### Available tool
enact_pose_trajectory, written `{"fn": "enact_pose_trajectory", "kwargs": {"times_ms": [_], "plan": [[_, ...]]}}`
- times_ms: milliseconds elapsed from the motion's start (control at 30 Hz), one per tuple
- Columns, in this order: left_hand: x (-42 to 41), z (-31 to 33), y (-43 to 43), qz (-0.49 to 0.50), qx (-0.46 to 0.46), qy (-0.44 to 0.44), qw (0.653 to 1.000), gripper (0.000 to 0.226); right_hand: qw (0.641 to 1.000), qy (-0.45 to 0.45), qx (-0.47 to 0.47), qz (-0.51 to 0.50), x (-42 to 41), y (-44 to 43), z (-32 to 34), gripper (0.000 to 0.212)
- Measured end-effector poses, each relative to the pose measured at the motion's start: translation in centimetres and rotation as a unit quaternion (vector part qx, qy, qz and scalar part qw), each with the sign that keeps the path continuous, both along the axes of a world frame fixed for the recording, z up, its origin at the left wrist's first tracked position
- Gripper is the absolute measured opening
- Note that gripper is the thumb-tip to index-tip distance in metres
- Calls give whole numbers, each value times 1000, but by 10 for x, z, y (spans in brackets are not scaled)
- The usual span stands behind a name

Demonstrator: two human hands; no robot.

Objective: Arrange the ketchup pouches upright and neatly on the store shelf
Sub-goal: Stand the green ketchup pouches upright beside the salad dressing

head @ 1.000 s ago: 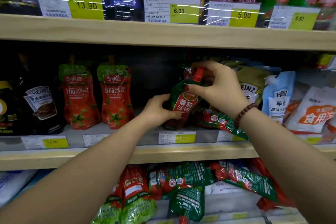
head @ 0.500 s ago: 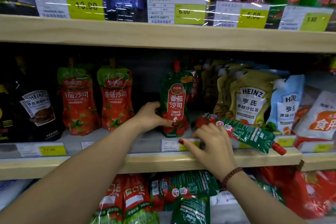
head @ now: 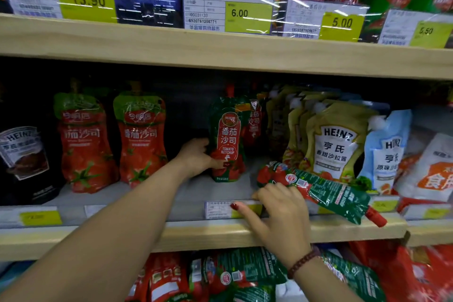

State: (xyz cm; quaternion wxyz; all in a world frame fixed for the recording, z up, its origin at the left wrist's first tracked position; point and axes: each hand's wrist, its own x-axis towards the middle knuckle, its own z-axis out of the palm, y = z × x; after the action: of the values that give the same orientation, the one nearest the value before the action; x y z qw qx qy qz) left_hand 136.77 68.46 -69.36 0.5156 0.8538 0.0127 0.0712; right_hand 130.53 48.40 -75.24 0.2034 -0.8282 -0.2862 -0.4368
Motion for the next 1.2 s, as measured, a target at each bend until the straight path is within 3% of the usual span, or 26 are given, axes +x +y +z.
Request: {"fn": "enact_pose_trajectory", "kwargs": {"times_ms": [233,500,633,767,900,1100,1200], "plan": [[-6,1,-3,2,-8,7,1000,69,1000,5,-5,-6,-1,0,-1,41],[-34,9,8,79,49,50,994,96,997,61,-46,-21,-8,-2,11,41],[-55,12,-10,79,61,-11,995,72,989,76,-126,-7,-16,-16,31,36],[-68,14,-43,-43,50,-26,997,37,981,58,-184,-23,-18,-41,61,34],[-68,16,-70,-118,71,-13,990,19,974,133,-181,-36,-11,-71,79,45],[-64,8,-84,-137,97,-14,986,5,951,223,-202,-66,-9,-115,76,79],[-64,8,-80,-134,55,5,989,10,952,223,-199,-69,-12,-128,71,73]]}}
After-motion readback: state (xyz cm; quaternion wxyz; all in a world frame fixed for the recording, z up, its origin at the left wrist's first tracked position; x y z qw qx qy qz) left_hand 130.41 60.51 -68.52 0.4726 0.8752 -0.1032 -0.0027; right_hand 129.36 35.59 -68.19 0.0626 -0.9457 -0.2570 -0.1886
